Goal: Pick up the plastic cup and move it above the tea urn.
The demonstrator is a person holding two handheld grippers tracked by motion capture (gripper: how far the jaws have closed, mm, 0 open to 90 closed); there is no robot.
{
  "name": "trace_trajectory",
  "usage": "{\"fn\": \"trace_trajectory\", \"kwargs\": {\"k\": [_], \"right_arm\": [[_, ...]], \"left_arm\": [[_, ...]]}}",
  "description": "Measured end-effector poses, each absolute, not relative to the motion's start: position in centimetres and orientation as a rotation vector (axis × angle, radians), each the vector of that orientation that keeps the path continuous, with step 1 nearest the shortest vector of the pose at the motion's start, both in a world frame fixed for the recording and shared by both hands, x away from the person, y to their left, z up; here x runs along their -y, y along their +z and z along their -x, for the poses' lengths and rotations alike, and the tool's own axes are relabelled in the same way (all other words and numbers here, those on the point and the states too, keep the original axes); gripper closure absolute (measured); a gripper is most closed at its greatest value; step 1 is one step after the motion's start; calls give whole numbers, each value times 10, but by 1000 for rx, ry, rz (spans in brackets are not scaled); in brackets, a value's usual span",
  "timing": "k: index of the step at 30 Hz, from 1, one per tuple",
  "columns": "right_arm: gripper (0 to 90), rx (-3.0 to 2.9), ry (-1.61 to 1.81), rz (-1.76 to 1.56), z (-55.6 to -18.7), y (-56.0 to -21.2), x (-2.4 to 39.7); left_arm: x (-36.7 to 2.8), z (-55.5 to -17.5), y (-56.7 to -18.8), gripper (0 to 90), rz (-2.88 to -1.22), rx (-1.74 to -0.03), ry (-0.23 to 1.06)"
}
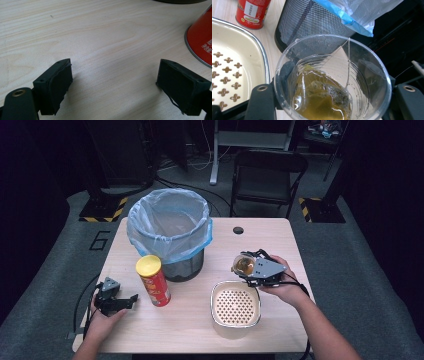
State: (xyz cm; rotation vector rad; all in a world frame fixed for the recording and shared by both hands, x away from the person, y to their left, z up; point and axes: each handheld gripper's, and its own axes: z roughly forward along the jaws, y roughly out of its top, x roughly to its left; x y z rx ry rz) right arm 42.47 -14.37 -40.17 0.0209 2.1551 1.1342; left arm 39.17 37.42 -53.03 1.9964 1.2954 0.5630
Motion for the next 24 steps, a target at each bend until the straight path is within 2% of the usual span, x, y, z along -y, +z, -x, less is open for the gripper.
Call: {"fn": "trace_trajectory", "kwargs": {"k": [24], "right_arm": [[342, -2039, 828, 259, -407, -404, 129]], "left_arm": [[-374, -392, -530, 127, -1995, -1298, 561]]}}
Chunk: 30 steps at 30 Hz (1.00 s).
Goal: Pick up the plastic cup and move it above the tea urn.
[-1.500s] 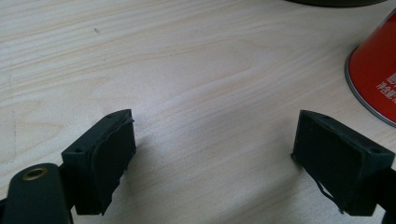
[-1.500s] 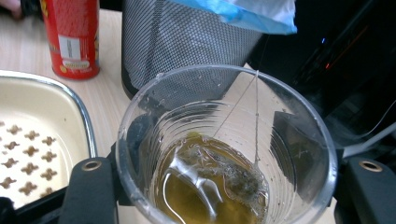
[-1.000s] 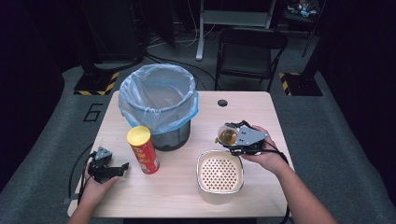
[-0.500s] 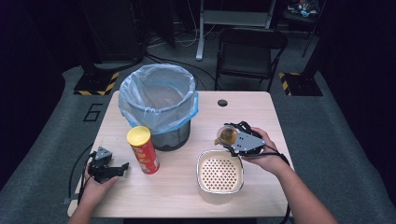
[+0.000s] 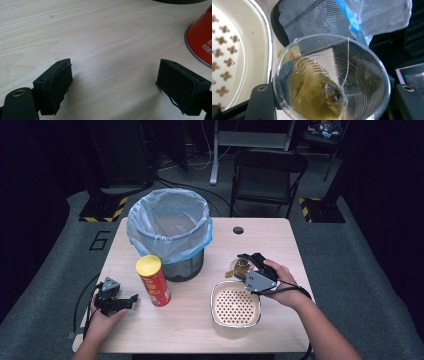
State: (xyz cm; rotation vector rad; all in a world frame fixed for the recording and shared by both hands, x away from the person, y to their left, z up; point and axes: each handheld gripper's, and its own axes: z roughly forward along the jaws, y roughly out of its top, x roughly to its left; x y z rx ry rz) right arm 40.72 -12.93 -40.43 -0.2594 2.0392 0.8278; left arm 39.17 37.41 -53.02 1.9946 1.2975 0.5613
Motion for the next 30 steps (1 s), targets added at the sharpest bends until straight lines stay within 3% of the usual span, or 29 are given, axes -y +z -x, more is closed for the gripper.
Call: {"fn": "trace_trajectory", "kwargs": {"k": [30], "right_arm": [[345, -1529, 66, 920, -349, -421, 96]], "left_arm": [[-374, -392, -531, 127, -1992, -1294, 570]]}}
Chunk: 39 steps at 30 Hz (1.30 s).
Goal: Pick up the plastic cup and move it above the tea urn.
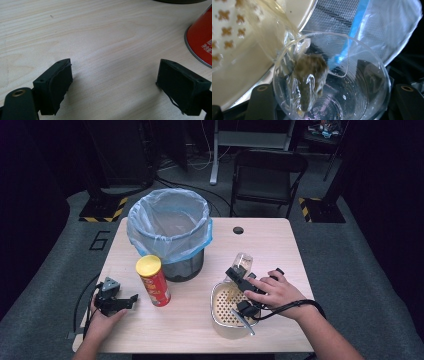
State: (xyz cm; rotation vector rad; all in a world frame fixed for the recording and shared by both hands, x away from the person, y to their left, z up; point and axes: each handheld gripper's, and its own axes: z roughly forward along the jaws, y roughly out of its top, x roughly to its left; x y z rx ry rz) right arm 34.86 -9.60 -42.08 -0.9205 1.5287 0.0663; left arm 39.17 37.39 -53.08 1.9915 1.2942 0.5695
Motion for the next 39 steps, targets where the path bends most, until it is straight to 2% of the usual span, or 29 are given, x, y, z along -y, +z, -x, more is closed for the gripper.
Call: {"fn": "trace_trajectory", "kwargs": {"k": [6, 39], "right_arm": [[341, -1500, 58, 921, -345, -429, 94], [338, -1544, 30, 953, -341, -423, 92]], "left_arm": [[-374, -392, -531, 127, -1986, -1296, 570], [-374, -392, -531, 127, -1985, -1296, 570]]}}
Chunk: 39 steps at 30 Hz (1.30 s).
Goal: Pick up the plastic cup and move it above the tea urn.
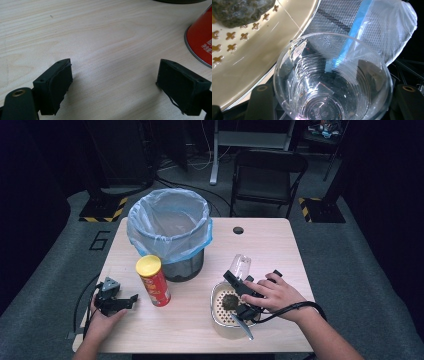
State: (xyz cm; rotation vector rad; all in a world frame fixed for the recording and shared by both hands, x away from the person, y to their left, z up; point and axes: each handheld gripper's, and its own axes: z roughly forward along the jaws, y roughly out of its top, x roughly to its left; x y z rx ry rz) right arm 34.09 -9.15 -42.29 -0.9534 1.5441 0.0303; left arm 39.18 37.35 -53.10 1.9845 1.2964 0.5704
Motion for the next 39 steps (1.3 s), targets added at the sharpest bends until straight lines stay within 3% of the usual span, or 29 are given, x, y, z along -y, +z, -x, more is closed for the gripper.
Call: {"fn": "trace_trajectory", "kwargs": {"k": [39], "right_arm": [[330, -1532, 53, 947, -336, -417, 92]], "left_arm": [[-374, -392, -531, 127, -1985, -1296, 570]]}}
